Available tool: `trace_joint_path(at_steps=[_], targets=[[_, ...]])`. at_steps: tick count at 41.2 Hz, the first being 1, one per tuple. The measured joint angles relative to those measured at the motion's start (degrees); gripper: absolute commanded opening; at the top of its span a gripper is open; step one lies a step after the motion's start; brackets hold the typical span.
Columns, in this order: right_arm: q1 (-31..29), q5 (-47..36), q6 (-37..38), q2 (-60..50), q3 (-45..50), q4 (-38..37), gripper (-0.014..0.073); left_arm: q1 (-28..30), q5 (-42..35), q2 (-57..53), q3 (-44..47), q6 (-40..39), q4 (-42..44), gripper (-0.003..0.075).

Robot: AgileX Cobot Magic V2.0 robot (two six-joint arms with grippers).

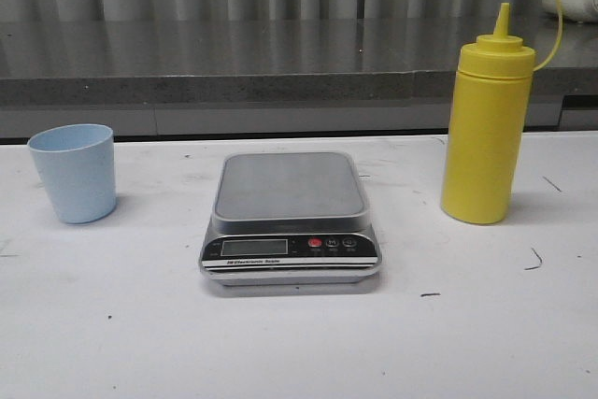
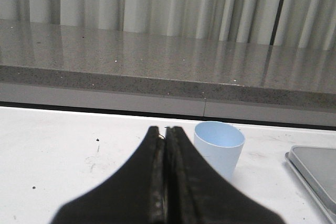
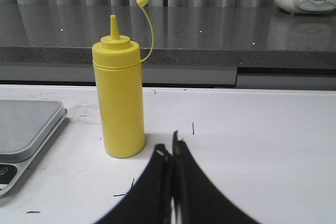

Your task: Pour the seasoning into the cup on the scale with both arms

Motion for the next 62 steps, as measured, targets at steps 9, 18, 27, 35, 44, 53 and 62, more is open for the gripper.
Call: trace_joint_path(at_steps=[9, 18, 27, 35, 44, 53, 62], targets=[[0.0, 0.0, 0.0, 0.0, 0.0, 0.0, -0.0069, 0.0, 0.0, 0.0, 0.0, 0.0, 0.0, -0.002], [0.0, 0.0, 0.0, 0.0, 0.0, 0.0, -0.0069, 0.0, 0.0, 0.0, 0.0, 0.0, 0.0, -0.002], [0.0, 0.0, 0.0, 0.0, 0.0, 0.0, -0.0069, 0.0, 0.0, 0.0, 0.0, 0.0, 0.0, -0.002], [0.0, -1.31, 0.0, 0.0, 0.0, 0.0, -0.0069, 0.0, -2.02, 0.0, 0.0, 0.0, 0.0, -0.002], [0.0, 4.07, 0.0, 0.0, -8.6, 0.0, -0.0069, 0.0, -1.19, 0.0, -5.16, 0.0, 0.0, -0.002], [0.0, 10.16, -0.59, 2.31, -21.85, 0.0, -0.0069, 0.0, 8.48, 4.26, -22.38, 0.0, 0.0, -0.002], [0.0, 14.41, -0.59, 12.55, -31.55, 0.0, -0.0069, 0.0, 23.7, 16.7, -38.14, 0.0, 0.0, -0.002]])
